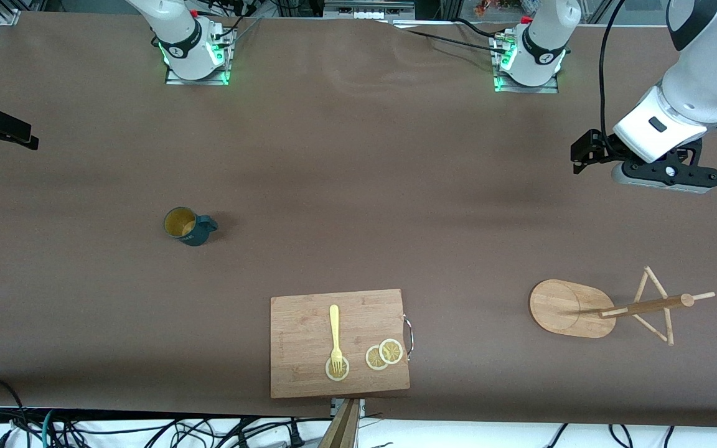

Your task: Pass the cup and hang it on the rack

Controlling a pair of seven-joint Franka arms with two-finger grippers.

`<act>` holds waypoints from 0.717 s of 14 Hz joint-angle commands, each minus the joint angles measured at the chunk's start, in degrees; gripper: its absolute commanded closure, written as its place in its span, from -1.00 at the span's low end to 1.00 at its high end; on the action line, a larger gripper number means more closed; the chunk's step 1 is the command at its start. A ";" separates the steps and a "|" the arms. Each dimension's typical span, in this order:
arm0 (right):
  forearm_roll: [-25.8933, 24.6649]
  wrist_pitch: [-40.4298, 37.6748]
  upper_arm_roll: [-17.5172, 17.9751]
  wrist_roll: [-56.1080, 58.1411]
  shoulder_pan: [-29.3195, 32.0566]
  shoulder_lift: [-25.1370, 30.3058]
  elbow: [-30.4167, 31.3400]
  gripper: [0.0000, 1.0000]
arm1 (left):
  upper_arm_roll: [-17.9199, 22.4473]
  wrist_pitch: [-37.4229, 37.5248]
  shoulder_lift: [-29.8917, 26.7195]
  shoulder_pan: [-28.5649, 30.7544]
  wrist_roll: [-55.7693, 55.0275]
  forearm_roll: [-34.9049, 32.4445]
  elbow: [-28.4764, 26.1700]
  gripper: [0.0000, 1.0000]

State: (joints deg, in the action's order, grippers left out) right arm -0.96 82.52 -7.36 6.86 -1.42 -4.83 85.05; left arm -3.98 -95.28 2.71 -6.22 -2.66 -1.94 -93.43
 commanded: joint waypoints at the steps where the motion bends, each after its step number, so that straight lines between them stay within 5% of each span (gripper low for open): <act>1: 0.61 1.41 0.50 -0.44 0.63 0.35 0.20 -1.00 | -0.15 0.80 0.98 0.42 1.34 1.07 2.02 -1.00; 10: 0.61 4.49 1.11 0.44 -0.34 -7.02 0.46 -1.00 | -0.15 0.80 0.98 0.42 1.17 1.07 2.02 -1.00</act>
State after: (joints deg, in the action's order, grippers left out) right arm -0.87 86.19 -6.71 6.97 -1.64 -8.78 85.58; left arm -3.98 -95.28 2.81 -6.21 -2.66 -1.94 -93.26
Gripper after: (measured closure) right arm 0.000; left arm 0.000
